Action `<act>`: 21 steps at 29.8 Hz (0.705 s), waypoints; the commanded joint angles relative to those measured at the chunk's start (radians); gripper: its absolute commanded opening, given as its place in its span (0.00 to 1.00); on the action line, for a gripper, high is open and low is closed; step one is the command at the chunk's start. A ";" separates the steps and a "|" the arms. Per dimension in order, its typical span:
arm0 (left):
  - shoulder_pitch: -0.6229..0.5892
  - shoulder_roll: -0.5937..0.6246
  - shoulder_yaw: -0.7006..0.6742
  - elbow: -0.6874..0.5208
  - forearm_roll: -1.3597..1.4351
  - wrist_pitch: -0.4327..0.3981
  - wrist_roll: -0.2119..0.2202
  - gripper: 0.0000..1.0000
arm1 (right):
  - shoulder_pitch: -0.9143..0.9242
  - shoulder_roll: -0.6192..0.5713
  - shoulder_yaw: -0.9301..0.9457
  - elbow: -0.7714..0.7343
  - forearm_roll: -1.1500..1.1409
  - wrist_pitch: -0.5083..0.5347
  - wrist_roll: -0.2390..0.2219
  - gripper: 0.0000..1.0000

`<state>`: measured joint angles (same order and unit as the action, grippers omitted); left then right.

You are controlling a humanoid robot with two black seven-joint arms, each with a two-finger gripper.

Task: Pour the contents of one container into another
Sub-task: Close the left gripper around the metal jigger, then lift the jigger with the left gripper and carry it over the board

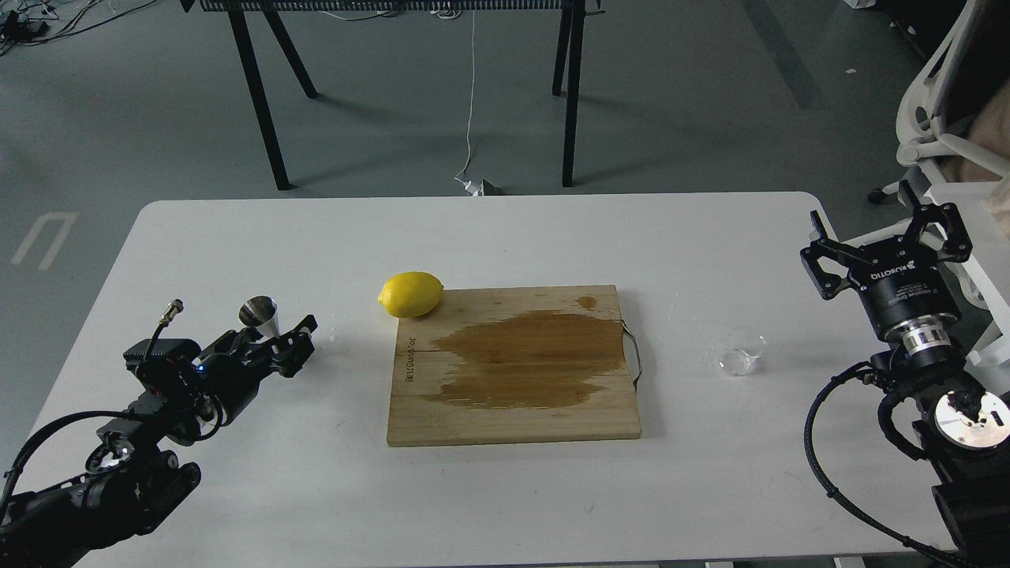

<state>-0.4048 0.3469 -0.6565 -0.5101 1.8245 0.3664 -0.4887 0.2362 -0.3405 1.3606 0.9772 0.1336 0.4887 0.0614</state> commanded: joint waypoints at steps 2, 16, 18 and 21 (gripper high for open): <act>0.000 0.000 0.000 0.002 0.001 0.000 0.000 0.54 | 0.000 0.000 0.000 0.000 0.000 0.000 0.000 0.99; -0.003 0.000 0.000 0.024 0.001 0.002 0.000 0.20 | 0.000 0.000 -0.002 0.000 0.000 0.000 0.000 0.99; -0.006 0.000 0.000 0.024 -0.001 0.002 0.000 0.13 | 0.000 0.000 -0.002 0.000 0.000 0.000 0.000 0.99; -0.006 0.001 0.000 0.024 -0.001 0.002 0.000 0.10 | 0.000 0.001 -0.002 0.000 0.000 0.000 0.000 0.99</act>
<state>-0.4106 0.3462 -0.6566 -0.4863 1.8247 0.3683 -0.4887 0.2362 -0.3406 1.3596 0.9771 0.1336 0.4887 0.0614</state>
